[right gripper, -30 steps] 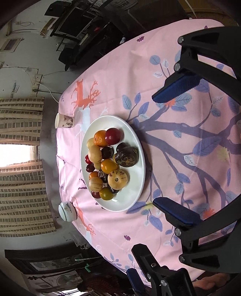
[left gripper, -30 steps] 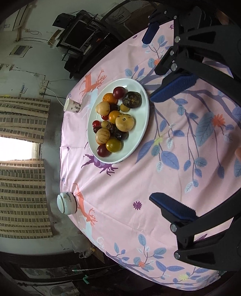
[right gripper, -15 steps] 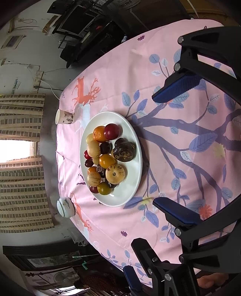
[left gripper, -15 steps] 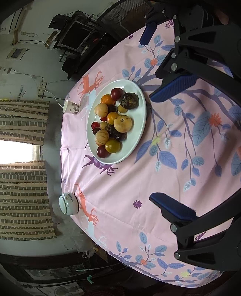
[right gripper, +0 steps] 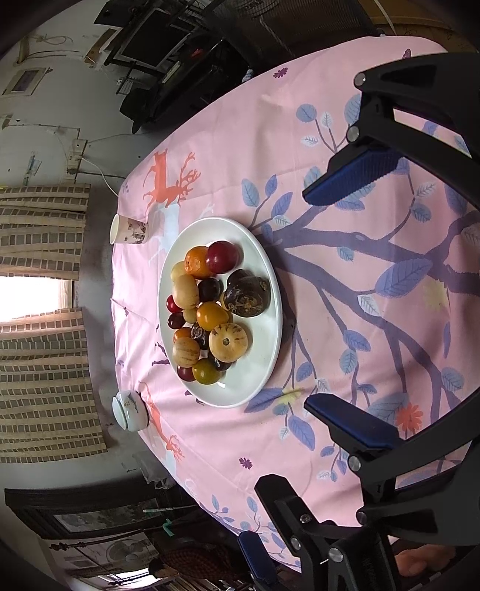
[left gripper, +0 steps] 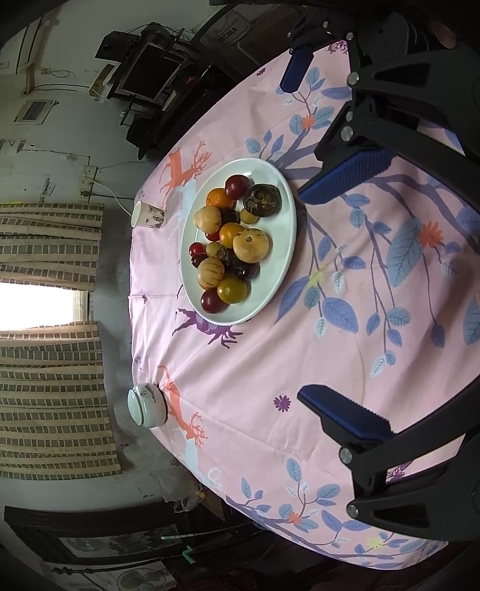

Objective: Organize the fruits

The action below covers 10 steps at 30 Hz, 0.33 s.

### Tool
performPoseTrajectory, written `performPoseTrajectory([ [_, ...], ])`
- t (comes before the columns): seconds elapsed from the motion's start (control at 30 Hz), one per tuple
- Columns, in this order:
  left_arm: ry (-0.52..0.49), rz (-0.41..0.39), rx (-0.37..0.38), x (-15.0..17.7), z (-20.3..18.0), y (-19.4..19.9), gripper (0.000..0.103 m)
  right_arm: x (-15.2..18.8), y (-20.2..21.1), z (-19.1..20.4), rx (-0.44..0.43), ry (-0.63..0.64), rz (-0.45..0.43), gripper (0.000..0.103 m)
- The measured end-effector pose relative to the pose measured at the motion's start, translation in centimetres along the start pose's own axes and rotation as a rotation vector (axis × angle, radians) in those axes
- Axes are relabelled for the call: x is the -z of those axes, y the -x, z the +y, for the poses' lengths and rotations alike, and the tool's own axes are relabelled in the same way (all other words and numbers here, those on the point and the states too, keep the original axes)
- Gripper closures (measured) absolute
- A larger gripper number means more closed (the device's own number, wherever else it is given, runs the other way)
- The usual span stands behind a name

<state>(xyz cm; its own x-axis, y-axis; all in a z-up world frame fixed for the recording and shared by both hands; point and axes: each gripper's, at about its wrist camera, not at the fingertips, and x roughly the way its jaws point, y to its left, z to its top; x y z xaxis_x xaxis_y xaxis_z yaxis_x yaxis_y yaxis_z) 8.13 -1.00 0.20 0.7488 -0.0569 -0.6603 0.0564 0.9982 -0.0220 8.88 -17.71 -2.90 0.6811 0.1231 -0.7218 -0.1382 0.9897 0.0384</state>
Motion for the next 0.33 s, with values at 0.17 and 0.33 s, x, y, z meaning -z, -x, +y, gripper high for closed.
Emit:
performPoseTrajectory([
  [0.17, 0.013, 0.026, 0.017, -0.02, 0.34, -0.22, 0.003, -0.01, 0.0, 0.01, 0.0, 0.0, 0.001, 0.001],
  [0.33, 0.017, 0.033, 0.015, -0.01, 0.53, -0.36, 0.003, 0.43, 0.06, 0.8, 0.001, 0.001, 0.005, 0.001],
])
